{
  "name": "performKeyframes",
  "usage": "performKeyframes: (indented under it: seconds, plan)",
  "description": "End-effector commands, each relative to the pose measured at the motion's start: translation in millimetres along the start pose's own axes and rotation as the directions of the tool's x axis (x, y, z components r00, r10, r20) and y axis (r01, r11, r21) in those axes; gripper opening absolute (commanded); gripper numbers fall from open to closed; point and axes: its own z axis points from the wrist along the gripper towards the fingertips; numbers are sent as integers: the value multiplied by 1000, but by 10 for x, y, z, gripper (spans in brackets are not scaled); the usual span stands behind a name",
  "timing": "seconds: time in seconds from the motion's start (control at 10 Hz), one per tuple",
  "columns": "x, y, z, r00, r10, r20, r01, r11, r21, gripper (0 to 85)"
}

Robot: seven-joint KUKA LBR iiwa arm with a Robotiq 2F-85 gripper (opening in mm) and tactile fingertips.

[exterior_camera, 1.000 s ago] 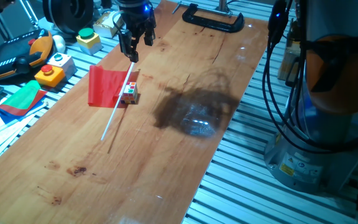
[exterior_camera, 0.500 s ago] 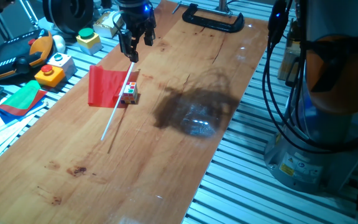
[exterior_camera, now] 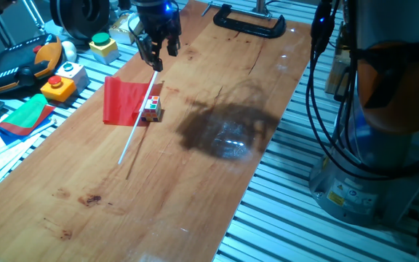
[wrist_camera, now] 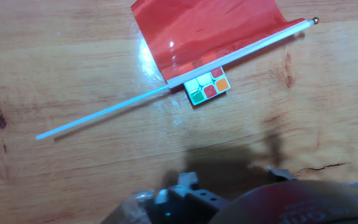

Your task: Wave the flag

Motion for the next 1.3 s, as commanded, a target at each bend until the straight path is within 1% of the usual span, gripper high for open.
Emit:
performKeyframes:
  seconds: [0.0, 0.3, 0.8, 1.0, 1.2]
  plan:
    - [-4, 1, -4, 1000, 0, 1, 0, 1000, 0, 7]
    - [-15, 17, -31, 1000, 2, 4, -2, 1000, 3, 7]
    - [-26, 35, -30, 1000, 9, 4, -9, 1000, 4, 7]
    - [-51, 65, 12, 1000, 17, 4, -17, 1000, 4, 7]
    - [-89, 131, 104, 999, 34, 13, -34, 999, 0, 7]
